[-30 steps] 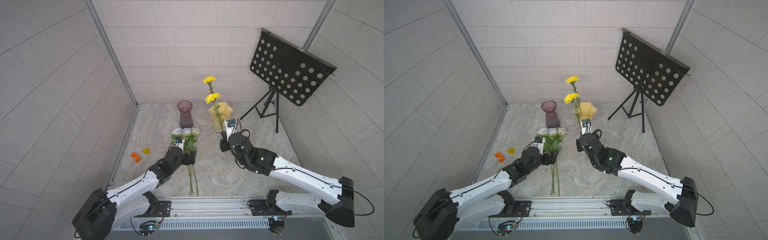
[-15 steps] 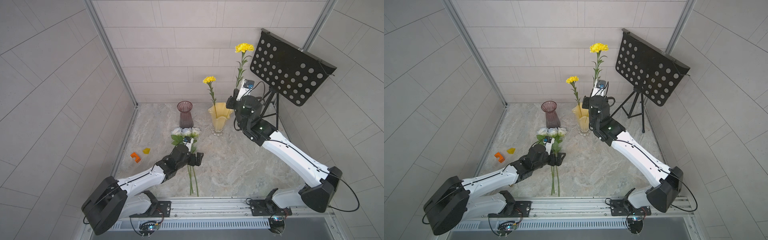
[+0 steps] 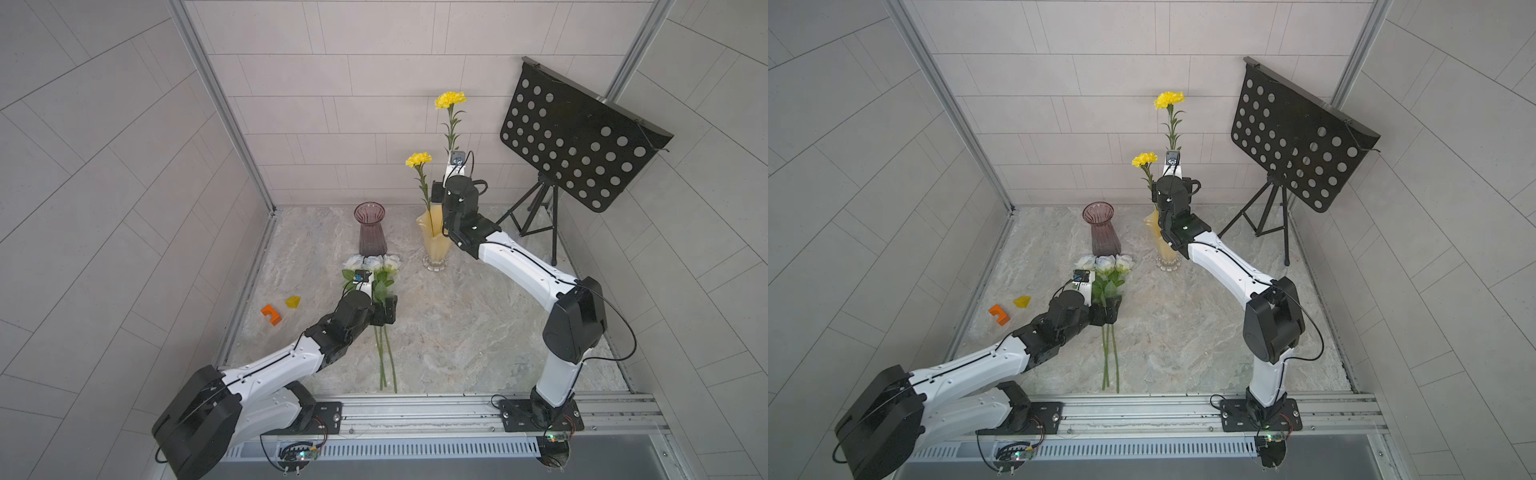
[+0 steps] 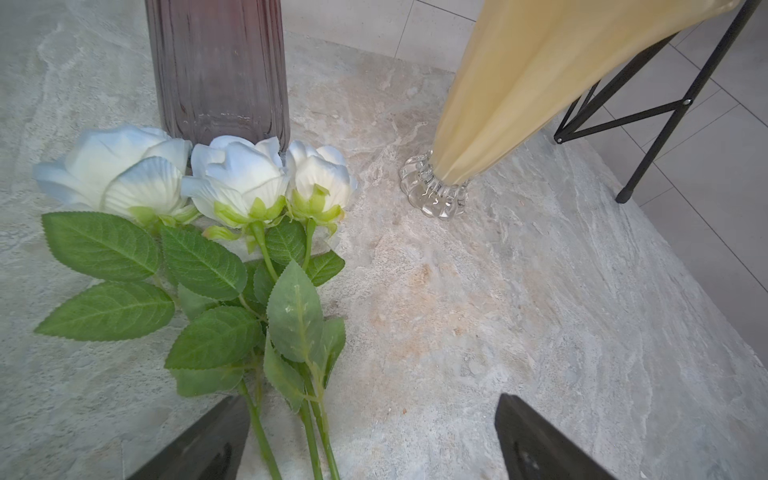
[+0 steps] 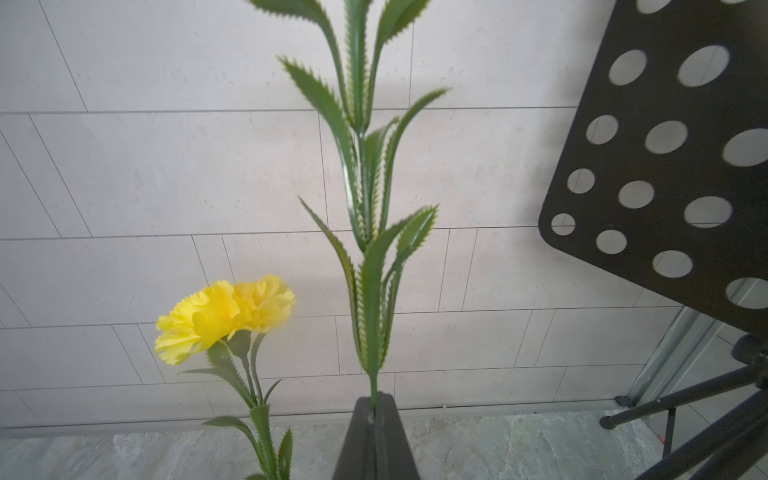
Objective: Arrange the flowers in different vases according to their colors
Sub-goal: Insert the flower into the vase.
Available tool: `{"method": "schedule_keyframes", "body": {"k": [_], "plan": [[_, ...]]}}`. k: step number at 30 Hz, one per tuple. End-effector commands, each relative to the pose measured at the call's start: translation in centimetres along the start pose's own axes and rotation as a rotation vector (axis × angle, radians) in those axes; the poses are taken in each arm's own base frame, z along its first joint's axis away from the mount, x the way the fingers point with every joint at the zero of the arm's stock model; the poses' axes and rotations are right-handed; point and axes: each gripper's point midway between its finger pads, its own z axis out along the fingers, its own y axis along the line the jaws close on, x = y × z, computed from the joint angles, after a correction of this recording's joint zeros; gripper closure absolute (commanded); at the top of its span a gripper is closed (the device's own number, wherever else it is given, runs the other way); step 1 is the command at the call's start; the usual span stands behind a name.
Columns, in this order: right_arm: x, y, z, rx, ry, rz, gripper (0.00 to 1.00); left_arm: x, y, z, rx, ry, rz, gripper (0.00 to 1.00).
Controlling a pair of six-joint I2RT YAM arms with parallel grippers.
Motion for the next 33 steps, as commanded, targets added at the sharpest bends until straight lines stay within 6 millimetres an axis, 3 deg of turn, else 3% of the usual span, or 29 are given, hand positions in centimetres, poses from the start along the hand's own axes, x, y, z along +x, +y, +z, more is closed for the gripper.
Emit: {"method": "schedule_keyframes", "body": {"k": [1, 7, 14, 16, 19, 21, 24, 30, 33], "plan": [[0.0, 0.1, 0.0, -0.003, -0.045, 0.013, 1.0, -0.5, 0.2, -0.3, -0.005, -0.033, -0.001, 0.0], [3.8, 0.1, -1.2, -0.021, 0.004, 0.067, 1.0, -0.5, 0.3, -0.4, -0.01, -0.037, -0.001, 0.0], [4.7, 0.6, -3.1, -0.058, 0.054, 0.067, 0.99, -0.8, 0.7, -0.7, -0.031, -0.049, 0.0, 0.0], [4.4, 0.5, -3.7, -0.071, 0.063, 0.077, 0.94, -0.9, 0.9, -0.9, -0.044, -0.058, 0.0, 0.0], [4.1, 0.1, -4.7, -0.079, 0.082, 0.086, 0.75, -1.3, 1.8, -1.4, -0.088, -0.08, 0.004, 0.0], [3.8, -0.3, -5.4, -0.089, 0.093, 0.098, 0.62, -1.7, 2.9, -2.0, -0.15, -0.108, 0.002, 0.0], [3.3, -0.5, -6.6, -0.117, 0.117, 0.111, 0.52, -2.4, 5.2, -3.2, -0.264, -0.153, -0.04, 0.0], [2.7, 0.3, -10.7, -0.199, 0.217, 0.106, 0.51, -2.6, 10.2, -5.3, -0.398, -0.2, -0.212, 0.0], [4.6, 2.3, -14.2, -0.284, 0.326, 0.079, 0.53, -2.6, 13.0, -7.3, -0.486, -0.267, -0.306, 0.0]]}}
